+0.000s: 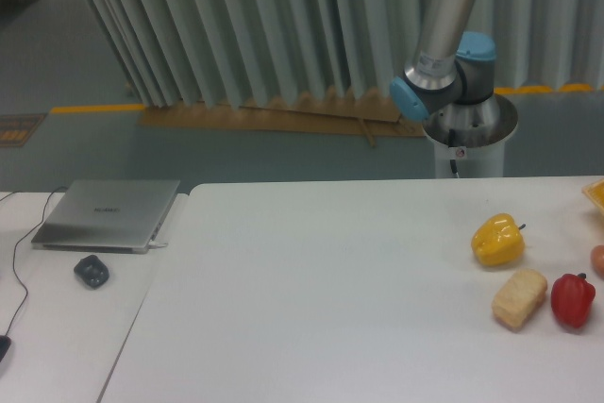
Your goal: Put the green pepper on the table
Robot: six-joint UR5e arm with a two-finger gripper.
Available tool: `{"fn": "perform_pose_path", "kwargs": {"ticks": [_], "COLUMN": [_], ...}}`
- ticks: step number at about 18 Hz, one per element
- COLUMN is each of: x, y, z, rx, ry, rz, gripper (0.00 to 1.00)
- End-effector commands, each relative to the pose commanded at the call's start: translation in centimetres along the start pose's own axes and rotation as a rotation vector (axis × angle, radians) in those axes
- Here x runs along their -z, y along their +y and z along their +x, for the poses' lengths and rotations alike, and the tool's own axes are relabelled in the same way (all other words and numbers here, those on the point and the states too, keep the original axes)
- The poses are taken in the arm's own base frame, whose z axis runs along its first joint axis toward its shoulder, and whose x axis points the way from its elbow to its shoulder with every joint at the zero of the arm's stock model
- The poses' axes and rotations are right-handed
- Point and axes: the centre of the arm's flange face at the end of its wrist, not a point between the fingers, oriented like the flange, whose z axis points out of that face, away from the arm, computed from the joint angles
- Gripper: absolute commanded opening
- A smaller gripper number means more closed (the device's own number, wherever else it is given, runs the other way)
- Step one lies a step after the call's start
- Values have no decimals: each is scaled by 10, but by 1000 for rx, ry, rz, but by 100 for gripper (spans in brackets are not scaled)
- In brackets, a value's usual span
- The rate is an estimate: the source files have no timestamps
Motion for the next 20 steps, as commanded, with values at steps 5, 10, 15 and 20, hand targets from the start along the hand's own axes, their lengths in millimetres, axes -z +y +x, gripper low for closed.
{"fn": "perform_pose_path", "kwargs": {"ticks": [5,10,15,20], "x": [6,-12,-25,-34], "y": [29,51,54,40], "z": [-2,-1,-4,-5], "rx": [147,194,192,182], "ry": [-21,9,20,34], "rz": [-4,-11,-27,-28], "gripper": [100,100,100,100]}}
